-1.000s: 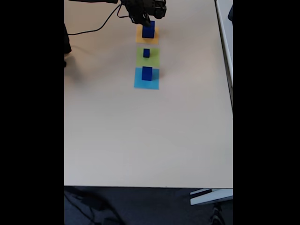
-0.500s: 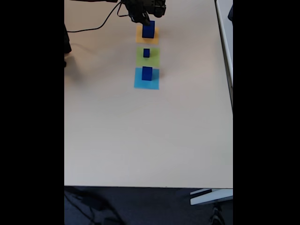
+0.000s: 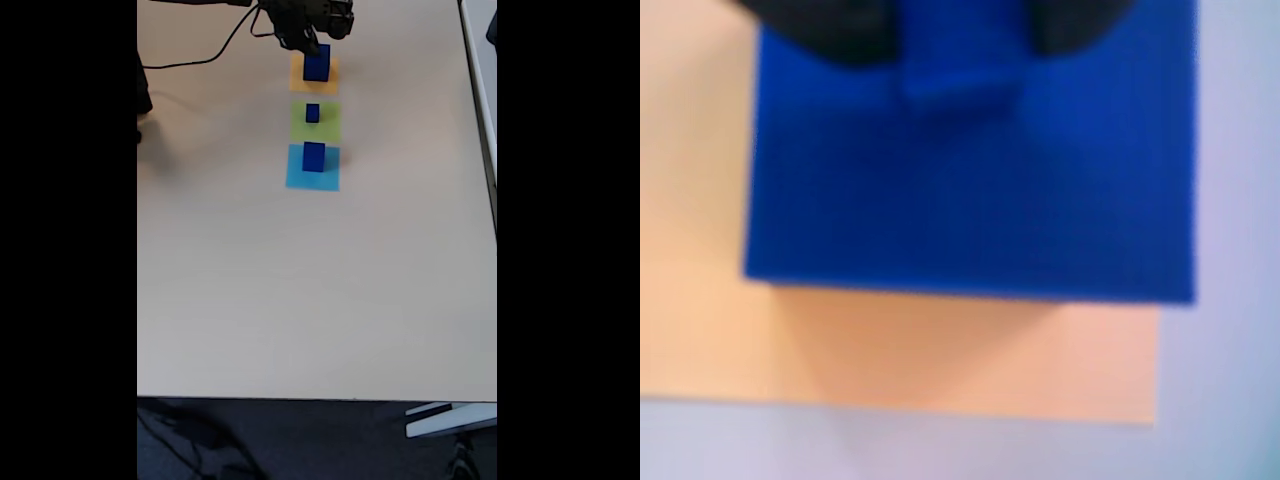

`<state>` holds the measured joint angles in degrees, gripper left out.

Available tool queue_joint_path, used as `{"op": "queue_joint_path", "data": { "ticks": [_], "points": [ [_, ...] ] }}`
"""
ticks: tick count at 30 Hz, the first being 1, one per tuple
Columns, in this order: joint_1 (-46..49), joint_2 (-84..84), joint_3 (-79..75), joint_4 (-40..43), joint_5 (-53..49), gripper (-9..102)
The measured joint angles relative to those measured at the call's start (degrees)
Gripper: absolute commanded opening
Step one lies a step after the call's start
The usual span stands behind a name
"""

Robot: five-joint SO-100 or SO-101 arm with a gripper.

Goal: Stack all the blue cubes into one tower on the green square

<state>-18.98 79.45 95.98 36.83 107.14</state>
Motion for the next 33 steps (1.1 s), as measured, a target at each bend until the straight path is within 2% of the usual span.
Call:
{"op": "queue_joint_path", "data": {
  "ticks": [15,23,30,33],
  "points": [
    [-0.88,0.0,-2.9,-0.35,-1.49,21],
    [-0.97,0.35,-7.38,-2.37,-4.92,20],
    [3.08,3.6,-7.21,-3.16,-9.32,21],
    [5.1,5.98,-4.13,-3.87,-9.84,27]
  ]
}}
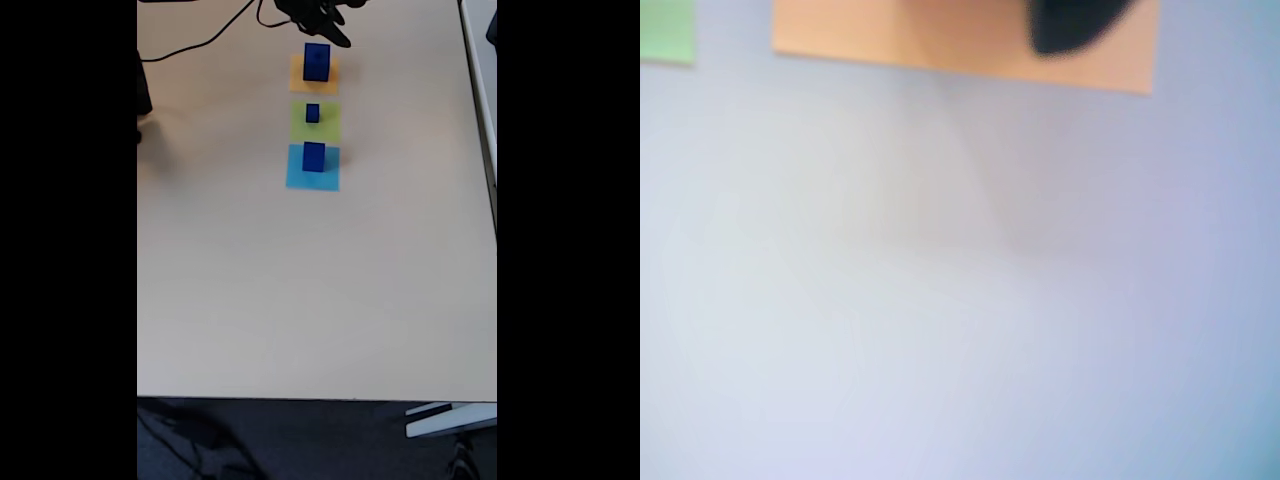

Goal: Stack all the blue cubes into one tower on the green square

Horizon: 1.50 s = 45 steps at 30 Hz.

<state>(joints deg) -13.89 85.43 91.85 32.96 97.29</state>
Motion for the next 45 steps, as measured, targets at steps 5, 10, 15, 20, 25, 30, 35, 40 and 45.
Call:
{"op": "queue_joint_path", "data": {
  "ticks": [5,10,15,20,25,30,35,40,45],
  "points": [
    [2.72,2.9,7.38,-3.34,-1.67,27],
    [3.52,4.13,14.24,-7.12,-3.16,27],
    [4.92,5.54,19.16,-10.63,-3.69,28],
    [4.83,5.54,23.73,-14.5,-4.57,28],
    [5.89,5.62,26.46,-17.49,-4.75,28],
    [5.89,5.62,27.77,-19.16,-5.71,28],
    [6.77,5.62,29.09,-19.51,-5.54,29],
    [6.86,5.62,30.32,-20.57,-5.62,28],
    [7.91,5.71,32.7,-22.32,-5.62,28]
  ]
}}
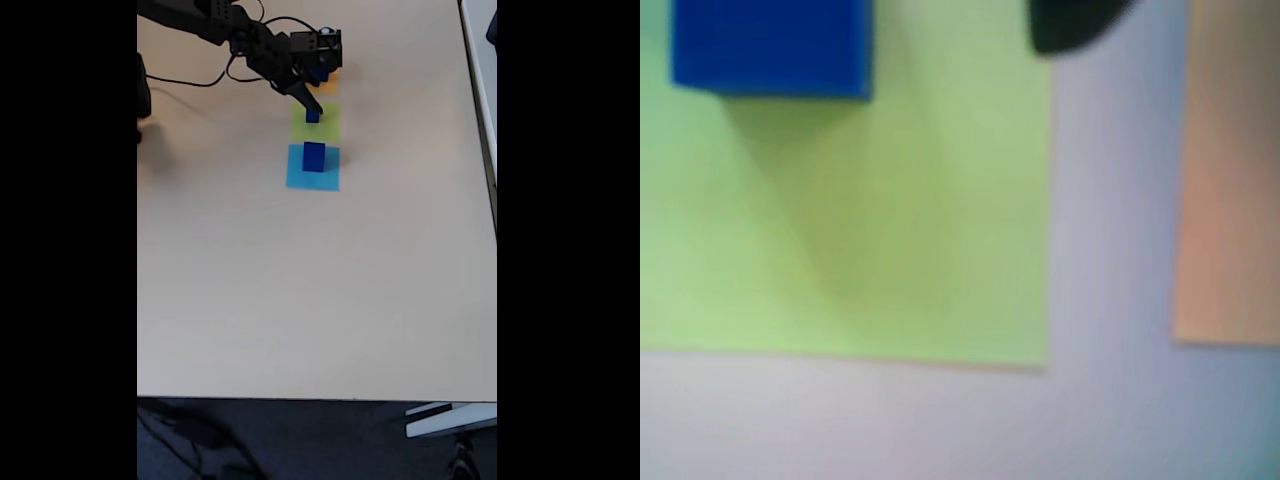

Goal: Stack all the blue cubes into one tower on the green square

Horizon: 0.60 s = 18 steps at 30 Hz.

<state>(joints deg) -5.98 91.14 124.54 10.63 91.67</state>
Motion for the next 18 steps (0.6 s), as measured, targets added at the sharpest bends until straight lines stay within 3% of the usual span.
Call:
{"op": "queue_joint_path", "data": {
  "ticks": [18],
  "points": [
    [-0.18,-4.22,3.25,-6.77,0.35,27]
  ]
}}
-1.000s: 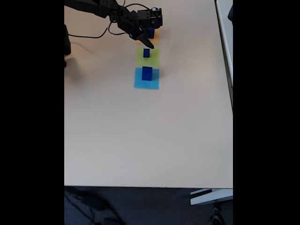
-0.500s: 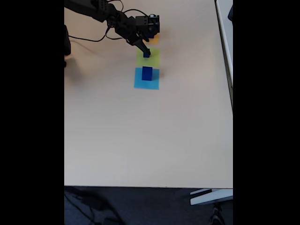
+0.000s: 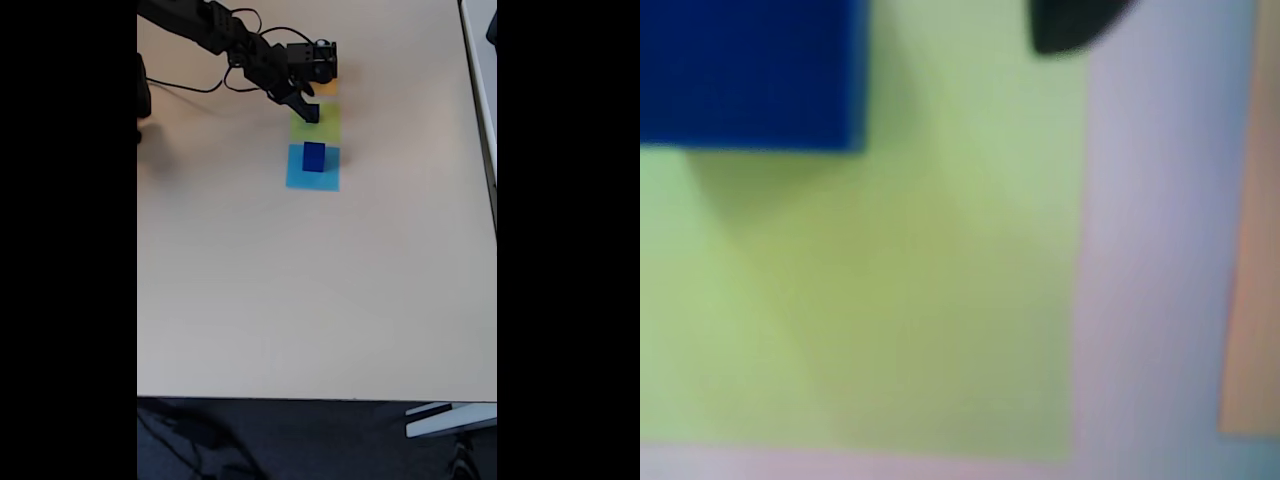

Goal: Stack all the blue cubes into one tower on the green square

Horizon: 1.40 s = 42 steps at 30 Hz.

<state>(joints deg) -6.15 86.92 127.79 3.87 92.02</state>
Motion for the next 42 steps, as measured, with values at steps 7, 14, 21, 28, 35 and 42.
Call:
{"op": "queue_joint_path", "data": {
  "ticks": [7,14,21,28,35,42],
  "points": [
    [0.0,-0.35,0.88,-1.32,0.26,20],
    [0.0,-0.44,0.97,-1.76,0.26,20],
    [0.0,-0.44,1.14,-1.76,0.18,19],
    [0.0,-0.44,1.85,-1.76,0.18,19],
    [0.44,-0.88,2.2,-1.76,-1.05,19],
    [1.41,-0.88,2.2,-1.76,-1.41,11]
  ]
}}
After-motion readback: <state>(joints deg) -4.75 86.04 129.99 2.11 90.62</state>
